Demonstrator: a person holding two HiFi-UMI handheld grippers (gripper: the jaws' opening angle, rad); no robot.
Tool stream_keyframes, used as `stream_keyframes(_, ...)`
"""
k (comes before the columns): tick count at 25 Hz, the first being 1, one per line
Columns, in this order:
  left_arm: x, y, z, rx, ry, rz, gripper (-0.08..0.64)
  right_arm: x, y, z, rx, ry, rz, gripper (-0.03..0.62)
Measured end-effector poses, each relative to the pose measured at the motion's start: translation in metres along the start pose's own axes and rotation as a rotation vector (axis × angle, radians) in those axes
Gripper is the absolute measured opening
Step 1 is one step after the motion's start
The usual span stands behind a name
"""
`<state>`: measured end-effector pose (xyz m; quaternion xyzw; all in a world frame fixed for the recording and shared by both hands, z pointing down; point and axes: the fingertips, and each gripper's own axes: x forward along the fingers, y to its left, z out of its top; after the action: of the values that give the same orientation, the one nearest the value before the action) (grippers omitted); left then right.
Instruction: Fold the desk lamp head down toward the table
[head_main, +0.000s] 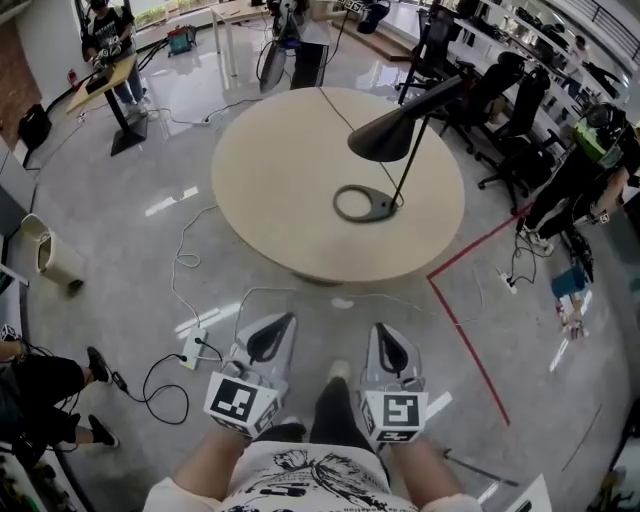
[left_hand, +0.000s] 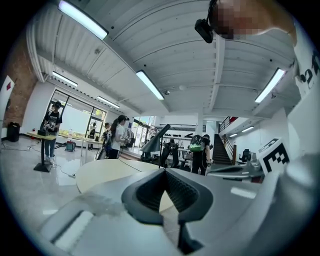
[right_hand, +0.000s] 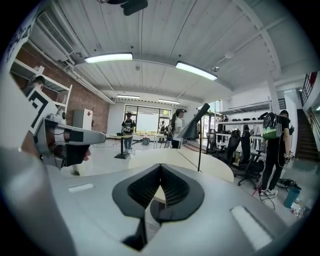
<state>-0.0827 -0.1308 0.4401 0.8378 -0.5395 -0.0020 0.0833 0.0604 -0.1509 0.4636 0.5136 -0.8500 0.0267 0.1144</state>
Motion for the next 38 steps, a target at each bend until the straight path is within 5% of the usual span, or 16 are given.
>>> stream_keyframes(6, -0.051, -0.022, -0.010, -0.008, 0.025, -0.072, 0.005, -0.051, 0.039, -0.004, 0.029, 0.008, -0.035, 0.009)
stream_keyframes(14, -0.076, -0.060, -0.021, -0.024, 0.002, -0.122, 0.005, -0.103, 0.036, -0.025, 0.048, 0.015, -0.092, 0.009)
stream_keyframes(38, -0.196, -0.196, -0.032, -0.016, -0.047, -0.115, 0.005, -0.270, 0.077, -0.048, 0.068, -0.015, 0.029, 0.009)
